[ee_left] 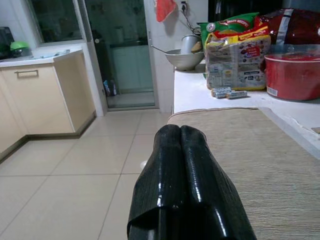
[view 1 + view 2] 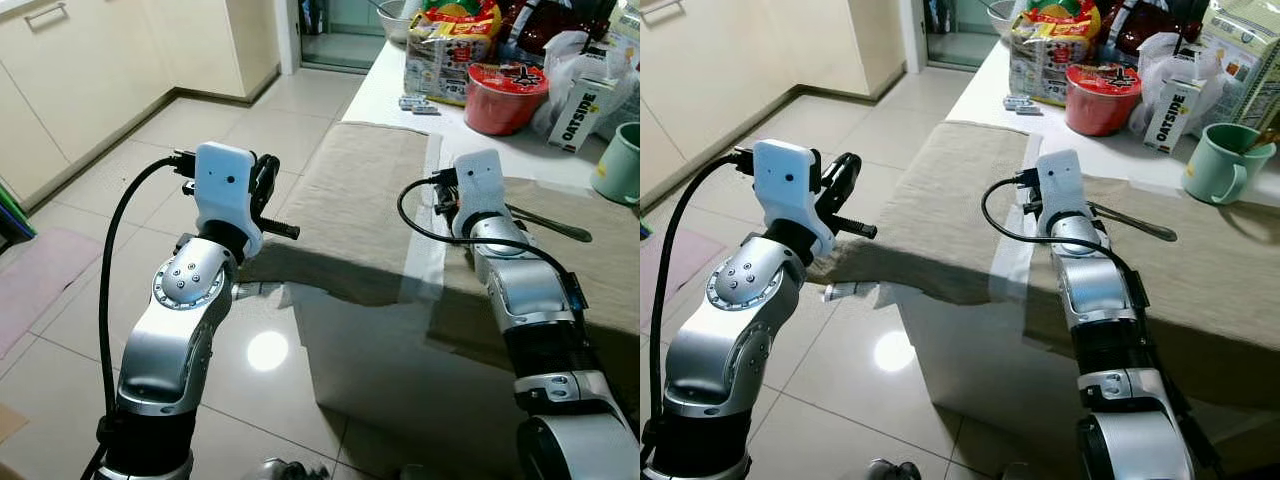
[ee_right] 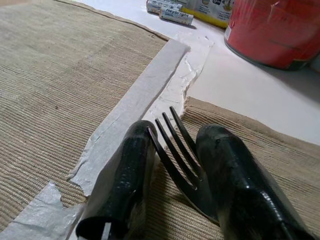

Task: Setting the table

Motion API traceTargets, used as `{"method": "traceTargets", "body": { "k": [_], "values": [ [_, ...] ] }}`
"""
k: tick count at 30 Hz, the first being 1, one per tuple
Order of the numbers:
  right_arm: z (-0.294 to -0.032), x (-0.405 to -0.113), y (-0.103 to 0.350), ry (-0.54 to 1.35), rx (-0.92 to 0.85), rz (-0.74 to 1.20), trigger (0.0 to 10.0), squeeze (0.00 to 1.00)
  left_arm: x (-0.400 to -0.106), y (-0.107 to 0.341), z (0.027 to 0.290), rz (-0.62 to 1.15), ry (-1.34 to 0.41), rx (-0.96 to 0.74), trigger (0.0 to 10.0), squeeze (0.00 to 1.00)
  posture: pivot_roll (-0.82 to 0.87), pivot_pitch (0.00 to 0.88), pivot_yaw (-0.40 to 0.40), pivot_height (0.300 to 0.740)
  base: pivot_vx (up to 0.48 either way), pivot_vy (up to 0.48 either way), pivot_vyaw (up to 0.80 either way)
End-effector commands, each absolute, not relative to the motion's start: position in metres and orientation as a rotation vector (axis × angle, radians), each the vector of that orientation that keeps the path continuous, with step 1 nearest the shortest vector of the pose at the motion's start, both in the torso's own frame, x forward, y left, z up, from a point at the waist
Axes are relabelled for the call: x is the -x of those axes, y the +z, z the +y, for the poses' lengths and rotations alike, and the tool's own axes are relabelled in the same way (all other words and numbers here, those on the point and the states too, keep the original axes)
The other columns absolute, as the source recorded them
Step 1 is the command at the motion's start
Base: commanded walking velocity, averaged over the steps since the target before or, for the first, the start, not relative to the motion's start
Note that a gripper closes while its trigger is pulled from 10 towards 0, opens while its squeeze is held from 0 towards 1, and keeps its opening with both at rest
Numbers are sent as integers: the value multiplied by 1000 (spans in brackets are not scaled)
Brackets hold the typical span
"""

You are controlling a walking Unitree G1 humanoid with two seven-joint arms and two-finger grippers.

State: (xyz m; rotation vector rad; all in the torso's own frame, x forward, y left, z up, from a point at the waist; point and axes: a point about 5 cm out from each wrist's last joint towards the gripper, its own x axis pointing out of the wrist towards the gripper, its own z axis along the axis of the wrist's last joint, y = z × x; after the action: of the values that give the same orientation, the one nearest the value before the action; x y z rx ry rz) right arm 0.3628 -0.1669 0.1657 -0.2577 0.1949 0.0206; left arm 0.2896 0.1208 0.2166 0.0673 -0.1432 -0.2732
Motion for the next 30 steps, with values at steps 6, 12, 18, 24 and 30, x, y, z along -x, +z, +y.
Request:
{"method": "traceTargets", "body": {
  "k": [6, 12, 18, 24, 30],
  "values": [
    [-160, -359, 154, 50, 223, 250, 0, 0, -288, 223, 123, -167, -268, -84, 10000, 0, -173, 79, 91, 740, 0, 0, 0],
    [-132, -333, 113, 155, 190, 368, 0, 0, -288, 223, 124, -168, -264, -85, 10000, 0, -167, 77, 91, 740, 0, 0, 0],
    [-123, -339, 140, 166, 176, 262, 0, 0, -288, 223, 124, -168, -267, -90, 10000, 0, -171, 76, 97, 740, 0, 0, 0],
    [-105, -340, 189, 228, 184, 63, 0, 82, -289, 224, 123, -170, -265, -88, 10000, 0, -172, 77, 93, 740, 0, 0, 0],
    [-105, -345, 237, 199, 280, -162, 0, 86, -290, 224, 123, -171, -260, -85, 10000, 0, -173, 77, 91, 740, 0, 0, 0]
  ]
}}
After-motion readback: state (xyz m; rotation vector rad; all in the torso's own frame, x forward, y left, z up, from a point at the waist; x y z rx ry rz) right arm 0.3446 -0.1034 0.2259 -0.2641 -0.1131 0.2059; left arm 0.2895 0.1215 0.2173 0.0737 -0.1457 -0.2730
